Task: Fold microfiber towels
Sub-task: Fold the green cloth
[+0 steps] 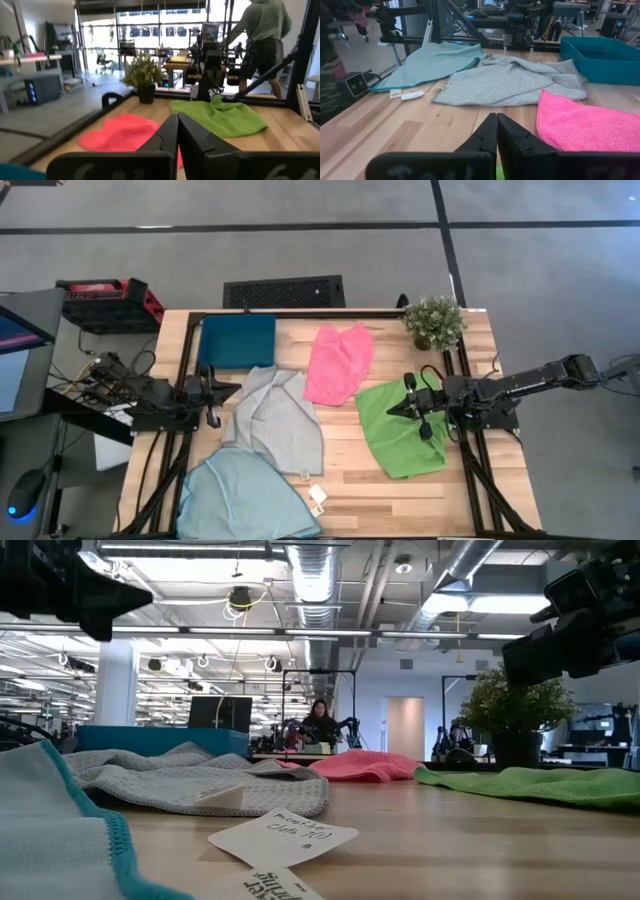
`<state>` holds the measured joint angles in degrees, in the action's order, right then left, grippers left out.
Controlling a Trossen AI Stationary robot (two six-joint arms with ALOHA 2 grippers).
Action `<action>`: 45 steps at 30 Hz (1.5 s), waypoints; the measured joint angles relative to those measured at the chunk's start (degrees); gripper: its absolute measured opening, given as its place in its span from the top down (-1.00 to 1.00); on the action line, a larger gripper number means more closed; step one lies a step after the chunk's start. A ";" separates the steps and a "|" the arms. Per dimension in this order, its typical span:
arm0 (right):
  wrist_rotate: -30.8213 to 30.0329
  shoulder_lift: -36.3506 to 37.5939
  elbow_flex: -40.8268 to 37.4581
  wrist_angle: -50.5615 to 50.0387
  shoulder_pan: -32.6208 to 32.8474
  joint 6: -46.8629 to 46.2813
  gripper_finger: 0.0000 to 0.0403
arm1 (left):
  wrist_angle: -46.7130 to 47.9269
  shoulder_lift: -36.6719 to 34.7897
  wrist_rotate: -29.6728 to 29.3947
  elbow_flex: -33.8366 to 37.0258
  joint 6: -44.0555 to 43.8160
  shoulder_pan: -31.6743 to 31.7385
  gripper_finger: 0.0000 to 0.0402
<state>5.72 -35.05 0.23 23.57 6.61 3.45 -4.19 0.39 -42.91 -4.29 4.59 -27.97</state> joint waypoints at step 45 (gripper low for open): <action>-9.86 -2.49 33.35 -34.73 -0.63 -17.30 0.84 | 20.89 52.89 -4.77 -41.77 -17.32 7.94 1.00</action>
<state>-4.14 -37.54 33.58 -11.16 5.98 -13.86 16.69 53.28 -47.68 -46.06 -12.73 -20.03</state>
